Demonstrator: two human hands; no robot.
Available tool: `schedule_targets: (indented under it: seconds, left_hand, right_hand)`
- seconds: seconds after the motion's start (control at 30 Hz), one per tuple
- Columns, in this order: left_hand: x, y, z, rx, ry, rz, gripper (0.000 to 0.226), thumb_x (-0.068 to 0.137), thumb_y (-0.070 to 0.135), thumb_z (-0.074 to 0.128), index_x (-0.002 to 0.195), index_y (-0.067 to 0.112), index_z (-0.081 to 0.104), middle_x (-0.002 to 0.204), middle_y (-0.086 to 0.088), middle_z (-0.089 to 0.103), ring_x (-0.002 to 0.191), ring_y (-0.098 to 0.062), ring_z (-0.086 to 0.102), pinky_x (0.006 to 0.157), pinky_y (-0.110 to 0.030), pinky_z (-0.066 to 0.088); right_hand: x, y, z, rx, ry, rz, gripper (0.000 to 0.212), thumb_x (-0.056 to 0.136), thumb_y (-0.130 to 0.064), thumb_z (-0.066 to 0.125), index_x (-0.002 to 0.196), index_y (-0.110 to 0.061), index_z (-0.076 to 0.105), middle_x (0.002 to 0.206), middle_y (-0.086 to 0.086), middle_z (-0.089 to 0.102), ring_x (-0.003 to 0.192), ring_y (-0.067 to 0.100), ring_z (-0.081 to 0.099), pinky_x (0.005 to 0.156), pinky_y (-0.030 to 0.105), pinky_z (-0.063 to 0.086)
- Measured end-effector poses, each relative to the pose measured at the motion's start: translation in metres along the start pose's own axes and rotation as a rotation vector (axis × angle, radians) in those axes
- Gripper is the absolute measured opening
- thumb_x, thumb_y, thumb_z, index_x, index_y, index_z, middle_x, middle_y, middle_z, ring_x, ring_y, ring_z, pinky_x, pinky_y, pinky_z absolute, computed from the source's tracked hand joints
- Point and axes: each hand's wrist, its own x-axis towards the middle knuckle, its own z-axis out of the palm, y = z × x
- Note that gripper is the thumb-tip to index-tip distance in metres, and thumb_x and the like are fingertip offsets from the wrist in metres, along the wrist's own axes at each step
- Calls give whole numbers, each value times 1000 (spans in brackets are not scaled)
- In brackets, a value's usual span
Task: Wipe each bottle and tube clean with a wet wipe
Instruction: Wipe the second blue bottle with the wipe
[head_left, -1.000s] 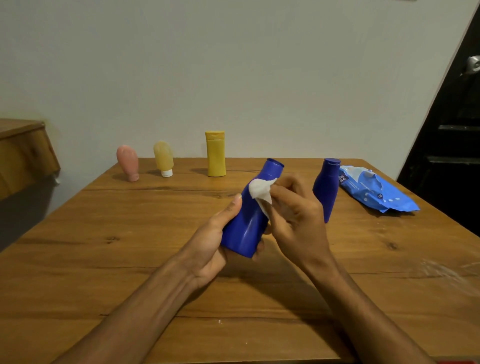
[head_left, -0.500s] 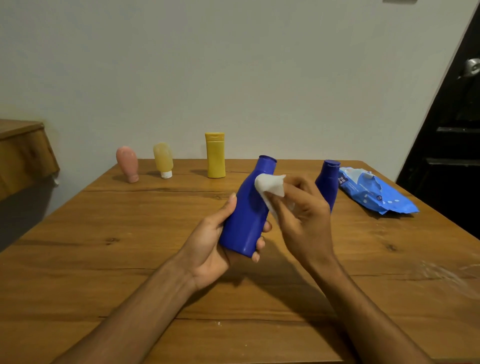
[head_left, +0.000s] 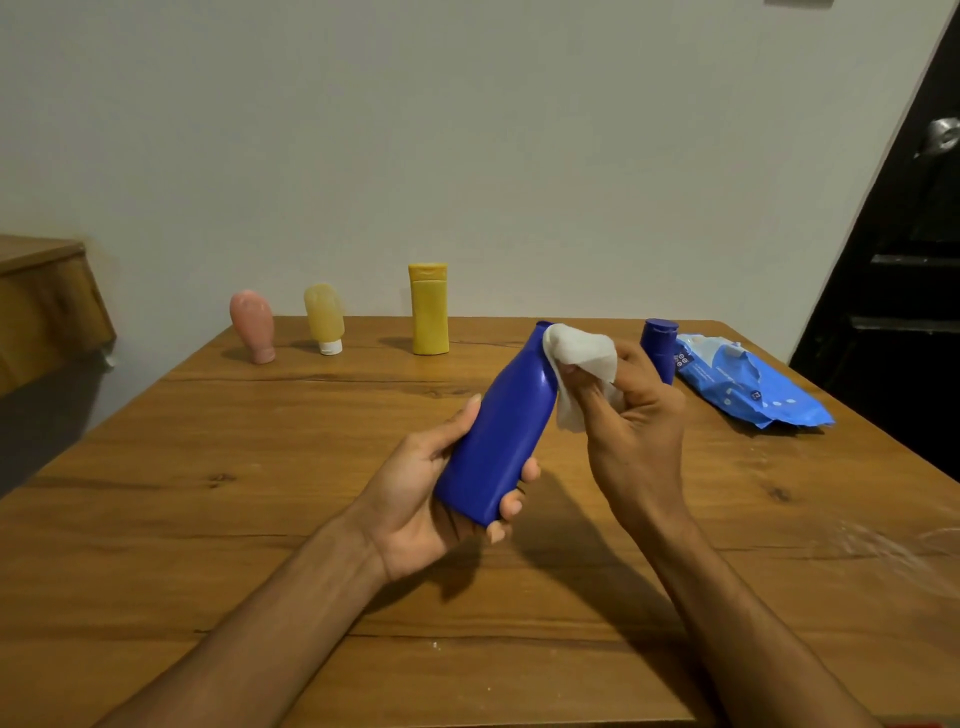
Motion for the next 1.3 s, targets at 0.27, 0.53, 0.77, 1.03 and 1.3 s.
schedule_targets:
  seconds: [0.27, 0.53, 0.77, 1.03, 1.3]
  left_hand:
    - [-1, 2, 0, 48, 34, -11, 53, 90, 46, 46, 125, 8, 57, 83, -13, 65, 57, -19, 62, 45, -27, 52]
    - [7, 1, -3, 45, 118, 147, 53, 96, 48, 42, 130, 10, 57, 90, -15, 66, 66, -22, 60, 51, -31, 52]
    - [7, -3, -1, 195, 200, 165, 51, 94, 47, 46, 126, 8, 57, 90, -18, 68, 66, -24, 62, 51, -31, 53]
    - [11, -8, -5, 327, 208, 142, 55, 92, 49, 48, 132, 11, 52, 98, -20, 69, 77, -28, 64, 62, -38, 54]
    - [18, -12, -8, 226, 279, 288, 44, 79, 42, 54, 119, 24, 63, 97, -3, 76, 79, -14, 72, 69, -33, 58]
  right_hand:
    - [-1, -1, 3, 5, 57, 9, 21, 88, -28, 58, 108, -31, 62, 102, -8, 61, 95, 8, 59, 73, 18, 50]
    - [-7, 2, 3, -104, -265, -85, 11, 87, -21, 64, 91, -13, 70, 95, -5, 58, 90, 10, 57, 70, 17, 47]
    - [-4, 7, 2, -223, -71, -80, 15, 88, -16, 66, 94, -3, 70, 93, 2, 63, 84, 10, 57, 62, 19, 47]
    - [-1, 13, -3, -310, -8, -92, 10, 86, -10, 68, 94, -3, 68, 90, 1, 61, 84, 6, 55, 66, 14, 46]
    - [-17, 2, 10, -382, -334, -196, 5, 83, -27, 60, 84, -31, 63, 88, -12, 54, 82, 12, 54, 69, 36, 50]
